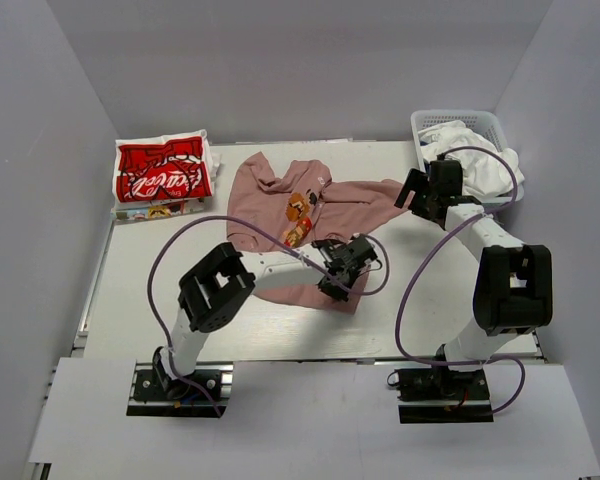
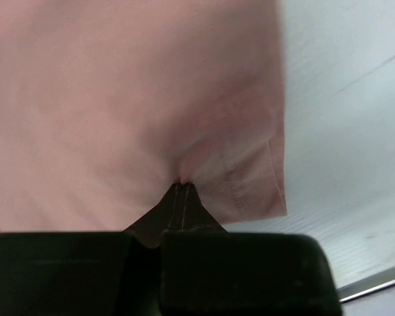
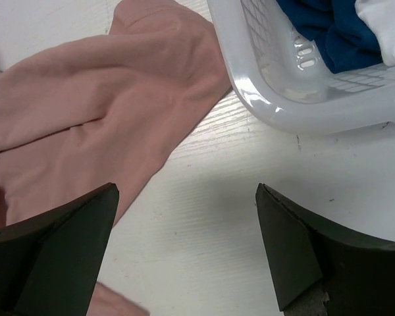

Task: Fold and stack the t-shirts

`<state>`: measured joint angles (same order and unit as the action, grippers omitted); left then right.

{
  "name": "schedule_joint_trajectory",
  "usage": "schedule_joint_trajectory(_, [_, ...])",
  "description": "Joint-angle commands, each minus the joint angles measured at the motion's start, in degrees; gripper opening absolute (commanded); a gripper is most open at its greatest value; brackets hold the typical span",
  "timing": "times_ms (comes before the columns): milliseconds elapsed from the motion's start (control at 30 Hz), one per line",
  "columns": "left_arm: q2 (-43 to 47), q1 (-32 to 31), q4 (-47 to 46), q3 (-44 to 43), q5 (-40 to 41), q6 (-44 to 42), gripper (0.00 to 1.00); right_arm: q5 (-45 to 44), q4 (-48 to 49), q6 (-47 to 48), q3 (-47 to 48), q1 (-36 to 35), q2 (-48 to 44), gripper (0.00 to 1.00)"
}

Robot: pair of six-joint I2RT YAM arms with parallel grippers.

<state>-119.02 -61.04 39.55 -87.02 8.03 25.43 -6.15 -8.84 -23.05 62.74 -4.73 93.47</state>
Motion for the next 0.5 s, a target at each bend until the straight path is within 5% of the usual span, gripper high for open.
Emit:
schedule_joint_trajectory(0, [7.64,1.35,3.17,7.29,9.0,5.85,0.0,0.27,1.9,1.51,-0.51,0.16,-0.22,0.9])
schedule_joint_trajectory(200, [23.11,1.89,11.41,16.61,27.89,16.39,0.0,-1.85,1.2,0.64,0.89,0.25,2.94,0.9])
schedule_joint_trajectory(467, [32.88,3.03,15.38,20.31,32.74,20.01,0.0,-2.37,0.66,-0.51,7.12,-0.1,11.02,0.85])
